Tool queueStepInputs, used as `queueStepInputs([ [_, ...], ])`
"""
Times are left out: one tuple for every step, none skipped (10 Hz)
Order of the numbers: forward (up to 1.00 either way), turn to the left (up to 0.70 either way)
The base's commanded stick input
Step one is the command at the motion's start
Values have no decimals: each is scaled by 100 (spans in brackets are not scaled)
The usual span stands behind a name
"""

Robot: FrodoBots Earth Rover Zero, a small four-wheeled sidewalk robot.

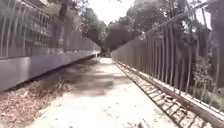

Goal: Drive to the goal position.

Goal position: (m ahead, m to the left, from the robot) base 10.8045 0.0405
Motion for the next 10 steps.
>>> queueStepInputs([
  [70,1],
  [70,0],
  [70,0],
  [70,2],
  [70,0],
  [70,0],
  [70,-25],
  [70,-12],
  [70,7],
  [70,2],
])
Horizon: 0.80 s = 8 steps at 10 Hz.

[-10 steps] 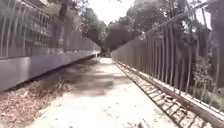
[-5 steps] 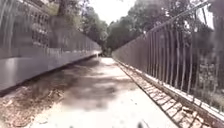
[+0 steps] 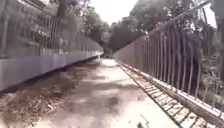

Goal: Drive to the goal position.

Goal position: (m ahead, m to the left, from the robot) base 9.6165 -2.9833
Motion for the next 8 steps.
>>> queueStepInputs([
  [70,0],
  [70,0],
  [70,0],
  [70,0],
  [70,2],
  [70,2],
  [70,0],
  [70,-8],
])
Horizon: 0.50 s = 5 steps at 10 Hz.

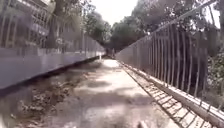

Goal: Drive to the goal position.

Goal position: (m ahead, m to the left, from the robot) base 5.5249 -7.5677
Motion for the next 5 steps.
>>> queueStepInputs([
  [70,-32],
  [70,-19],
  [70,1],
  [70,4],
  [70,3],
])
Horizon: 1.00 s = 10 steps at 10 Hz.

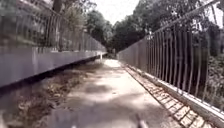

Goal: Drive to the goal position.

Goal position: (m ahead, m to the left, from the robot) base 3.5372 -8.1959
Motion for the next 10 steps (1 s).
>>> queueStepInputs([
  [70,4],
  [70,4],
  [70,5],
  [70,3],
  [70,0],
  [70,0],
  [70,-7],
  [70,-31],
  [70,-34],
  [70,-9],
])
